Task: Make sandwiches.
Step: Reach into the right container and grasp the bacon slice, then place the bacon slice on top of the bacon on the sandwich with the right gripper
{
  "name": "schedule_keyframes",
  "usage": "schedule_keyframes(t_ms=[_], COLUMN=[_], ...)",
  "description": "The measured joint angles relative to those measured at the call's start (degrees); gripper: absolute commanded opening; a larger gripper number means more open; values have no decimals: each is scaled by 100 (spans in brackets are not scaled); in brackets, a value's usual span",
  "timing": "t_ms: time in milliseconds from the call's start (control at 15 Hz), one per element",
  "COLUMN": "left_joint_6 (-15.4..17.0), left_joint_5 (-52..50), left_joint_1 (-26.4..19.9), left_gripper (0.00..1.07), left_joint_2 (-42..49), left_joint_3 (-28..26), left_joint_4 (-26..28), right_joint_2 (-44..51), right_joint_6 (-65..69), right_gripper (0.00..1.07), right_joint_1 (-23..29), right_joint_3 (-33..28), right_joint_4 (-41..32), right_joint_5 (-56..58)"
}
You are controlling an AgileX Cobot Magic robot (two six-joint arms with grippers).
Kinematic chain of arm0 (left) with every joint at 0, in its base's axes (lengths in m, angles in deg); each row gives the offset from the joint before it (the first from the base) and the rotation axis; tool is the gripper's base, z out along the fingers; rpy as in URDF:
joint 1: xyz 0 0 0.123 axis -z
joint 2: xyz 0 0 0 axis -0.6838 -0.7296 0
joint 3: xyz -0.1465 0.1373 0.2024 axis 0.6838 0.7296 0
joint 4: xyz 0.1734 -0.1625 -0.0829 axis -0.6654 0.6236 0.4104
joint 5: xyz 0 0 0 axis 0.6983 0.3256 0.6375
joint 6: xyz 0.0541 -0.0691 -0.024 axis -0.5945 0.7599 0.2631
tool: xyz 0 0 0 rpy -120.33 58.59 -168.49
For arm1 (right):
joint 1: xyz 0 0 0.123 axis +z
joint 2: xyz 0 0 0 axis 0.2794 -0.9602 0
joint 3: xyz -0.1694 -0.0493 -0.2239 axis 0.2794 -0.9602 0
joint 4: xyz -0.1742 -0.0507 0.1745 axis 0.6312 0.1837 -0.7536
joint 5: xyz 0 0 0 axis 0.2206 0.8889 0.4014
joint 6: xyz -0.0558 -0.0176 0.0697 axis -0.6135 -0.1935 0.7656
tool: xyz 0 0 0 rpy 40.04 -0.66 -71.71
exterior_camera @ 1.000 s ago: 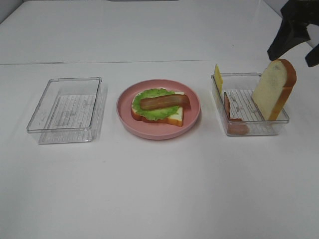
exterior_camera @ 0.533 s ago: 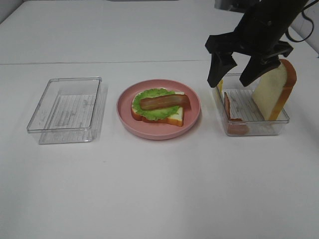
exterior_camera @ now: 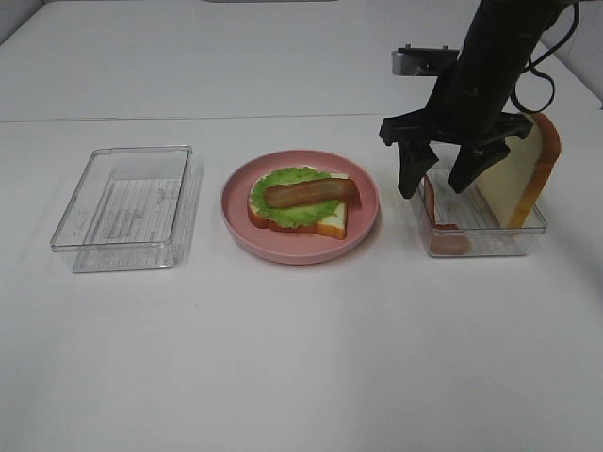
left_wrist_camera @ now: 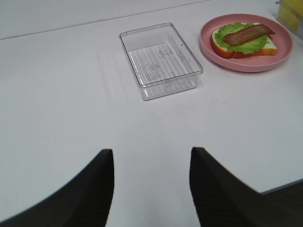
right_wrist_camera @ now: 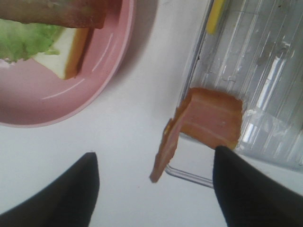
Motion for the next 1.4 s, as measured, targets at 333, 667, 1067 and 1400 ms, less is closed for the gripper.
schedule_keyframes(t_ms=[333,667,1067,1400], left_joint_6=[0,0,0,0], left_joint_5=[0,0,0,0], left_joint_1=[0,0,0,0], left_gripper=[49,49,49,49], left_joint_2=[0,0,0,0], left_joint_3=[0,0,0,0], left_joint_4=[0,0,0,0], right_joint_2=[-269,-269,-241,355], right_joint_6=[0,0,0,-132], right_gripper=[31,0,0,0], right_joint_1=[0,0,0,0], right_joint_3=[0,0,470,745], right_joint_4=[80,132,120,-653], right_joint_5=[-395,-390,361,481])
